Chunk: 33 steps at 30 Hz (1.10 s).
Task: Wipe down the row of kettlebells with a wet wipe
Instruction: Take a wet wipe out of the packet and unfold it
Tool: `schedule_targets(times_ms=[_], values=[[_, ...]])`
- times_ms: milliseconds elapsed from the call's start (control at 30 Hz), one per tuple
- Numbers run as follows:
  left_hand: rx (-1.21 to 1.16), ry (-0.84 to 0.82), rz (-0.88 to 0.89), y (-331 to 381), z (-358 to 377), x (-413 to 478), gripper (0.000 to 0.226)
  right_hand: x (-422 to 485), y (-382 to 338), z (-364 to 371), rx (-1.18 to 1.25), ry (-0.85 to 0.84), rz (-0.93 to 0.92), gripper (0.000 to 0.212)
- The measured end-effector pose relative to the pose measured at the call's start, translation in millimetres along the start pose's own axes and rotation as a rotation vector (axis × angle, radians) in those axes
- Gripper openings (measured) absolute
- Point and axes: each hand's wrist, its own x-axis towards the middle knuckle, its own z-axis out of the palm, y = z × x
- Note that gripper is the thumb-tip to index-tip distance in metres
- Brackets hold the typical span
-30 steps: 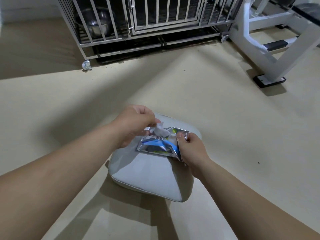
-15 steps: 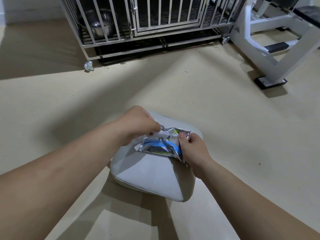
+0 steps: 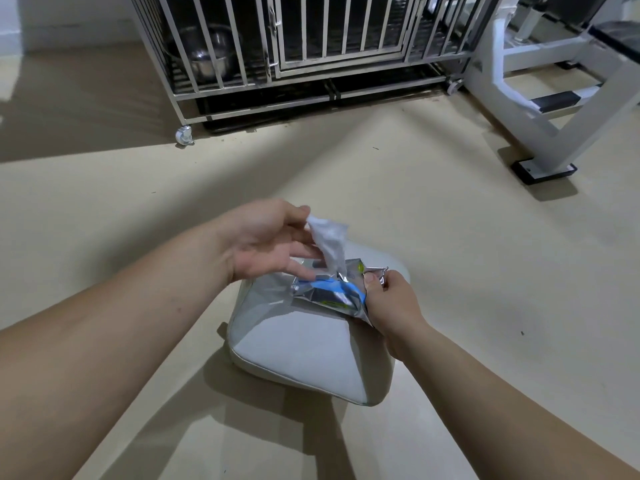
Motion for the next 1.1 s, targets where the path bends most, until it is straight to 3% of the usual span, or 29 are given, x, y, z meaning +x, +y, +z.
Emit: schedule_targets(times_ms=[133, 233, 367, 400, 467, 633, 767, 867, 967, 1100], values=[[0.248, 0.132, 0.146, 0, -2, -3, 0.021, 0, -2, -1, 0.01, -0.006, 0.032, 0.027], [0.334, 0.161, 0.212, -13, 1, 4, 0.034, -2, -8, 1, 0.008, 0.031, 0.002, 0.021], [0.511, 0.17, 0.279, -23, 3, 8, 0.07, -6, -11, -3, -0.334, 0.166, -0.329, 0.067], [0.56, 0.193, 0.3, -28, 4, 9, 0.068, -8, -15, -4, -0.396, 0.211, -0.44, 0.069], [0.611, 0.219, 0.363, -38, 4, 13, 0.047, -12, -22, -5, -0.368, 0.2, -0.57, 0.052], [0.715, 0.302, 0.499, -57, 5, 28, 0.025, -23, -31, -5, -0.1, -0.055, -0.433, 0.011], [0.781, 0.364, 0.512, -68, 8, 42, 0.02, -25, -33, -10, 0.108, -0.172, -0.29, 0.008], [0.79, 0.359, 0.453, -66, 4, 48, 0.037, -19, -33, -13, 0.289, -0.146, -0.209, 0.013], [1.048, 0.333, 0.439, -68, 2, 59, 0.045, -19, -39, -14, 0.387, -0.107, -0.198, 0.005], [1.183, 0.404, 0.461, -72, 3, 70, 0.018, -22, -43, -15, 0.378, -0.038, -0.273, 0.006]])
